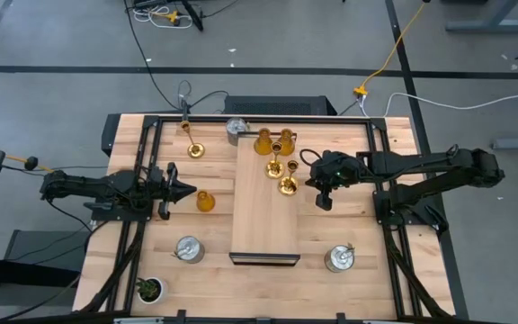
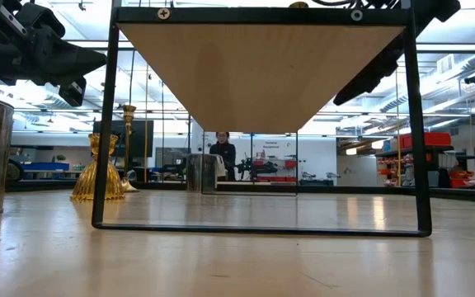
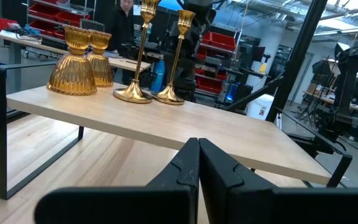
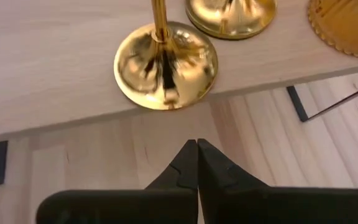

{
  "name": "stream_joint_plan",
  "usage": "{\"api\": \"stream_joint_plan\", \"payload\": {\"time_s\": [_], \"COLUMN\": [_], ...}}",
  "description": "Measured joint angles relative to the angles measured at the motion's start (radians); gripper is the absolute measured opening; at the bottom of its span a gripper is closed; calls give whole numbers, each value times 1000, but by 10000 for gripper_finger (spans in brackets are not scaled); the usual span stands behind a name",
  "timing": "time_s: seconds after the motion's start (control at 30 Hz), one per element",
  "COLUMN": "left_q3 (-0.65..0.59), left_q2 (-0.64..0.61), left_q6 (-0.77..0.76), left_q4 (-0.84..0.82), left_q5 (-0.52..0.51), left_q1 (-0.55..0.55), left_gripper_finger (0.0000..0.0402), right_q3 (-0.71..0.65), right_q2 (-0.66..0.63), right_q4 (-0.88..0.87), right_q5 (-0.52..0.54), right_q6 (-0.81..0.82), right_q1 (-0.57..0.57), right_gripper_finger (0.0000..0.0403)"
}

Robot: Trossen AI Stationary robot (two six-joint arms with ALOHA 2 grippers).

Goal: Pick & Place candle stick holders
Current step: Put the bottom candle holder on the shelf

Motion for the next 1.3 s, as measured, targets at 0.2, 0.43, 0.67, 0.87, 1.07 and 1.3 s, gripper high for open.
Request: {"api": "stream_joint_plan", "payload": {"time_s": [0.2,0.43,0.67,0.87,1.07,1.3], "left_q3": [0,0,0,0,0,0], "left_q2": [0,0,0,0,0,0], "left_q6": [0,0,0,0,0,0], "left_q4": [0,0,0,0,0,0], "left_q5": [0,0,0,0,0,0], "left_q1": [0,0,0,0,0,0], "left_gripper_finger": [10,10,10,10,10,10], "right_q3": [-6,-7,-7,-7,-7,-7], "right_q2": [0,29,60,60,64,76], "right_q4": [53,71,83,119,134,145], "right_q5": [0,0,0,-21,-52,-54], "right_q6": [-1,-15,-15,-15,-6,-4], "right_q1": [0,0,0,0,0,0], "right_gripper_finger": [1,1,1,1,1,1]}}
